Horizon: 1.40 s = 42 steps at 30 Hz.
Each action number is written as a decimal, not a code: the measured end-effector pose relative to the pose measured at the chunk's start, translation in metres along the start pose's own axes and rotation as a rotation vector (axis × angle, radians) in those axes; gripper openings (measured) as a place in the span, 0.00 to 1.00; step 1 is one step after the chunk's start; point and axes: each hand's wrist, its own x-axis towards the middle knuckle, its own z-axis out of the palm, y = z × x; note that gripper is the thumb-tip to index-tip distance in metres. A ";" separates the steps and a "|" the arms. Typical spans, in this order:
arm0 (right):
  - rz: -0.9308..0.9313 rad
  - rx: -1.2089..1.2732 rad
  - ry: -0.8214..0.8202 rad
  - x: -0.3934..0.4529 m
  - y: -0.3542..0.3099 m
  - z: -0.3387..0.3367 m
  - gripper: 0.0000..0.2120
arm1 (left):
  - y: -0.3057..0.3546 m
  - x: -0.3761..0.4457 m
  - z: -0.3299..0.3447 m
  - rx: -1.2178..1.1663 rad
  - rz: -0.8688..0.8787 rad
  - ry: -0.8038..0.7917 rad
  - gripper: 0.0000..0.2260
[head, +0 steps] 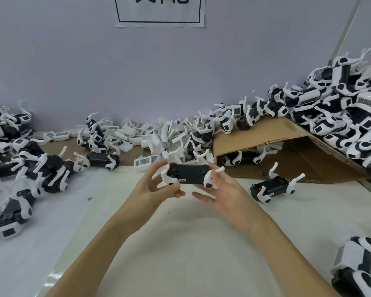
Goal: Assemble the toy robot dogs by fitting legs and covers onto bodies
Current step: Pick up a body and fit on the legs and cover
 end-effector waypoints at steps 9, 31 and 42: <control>0.202 0.113 0.133 0.001 0.001 0.004 0.29 | 0.001 0.001 -0.011 -0.008 -0.033 -0.301 0.39; -0.169 -0.381 0.063 -0.002 0.009 0.001 0.25 | 0.006 -0.004 0.002 0.304 0.067 0.017 0.29; -0.308 -1.130 0.066 -0.002 0.015 -0.014 0.34 | 0.004 -0.001 -0.023 1.159 0.521 -0.087 0.38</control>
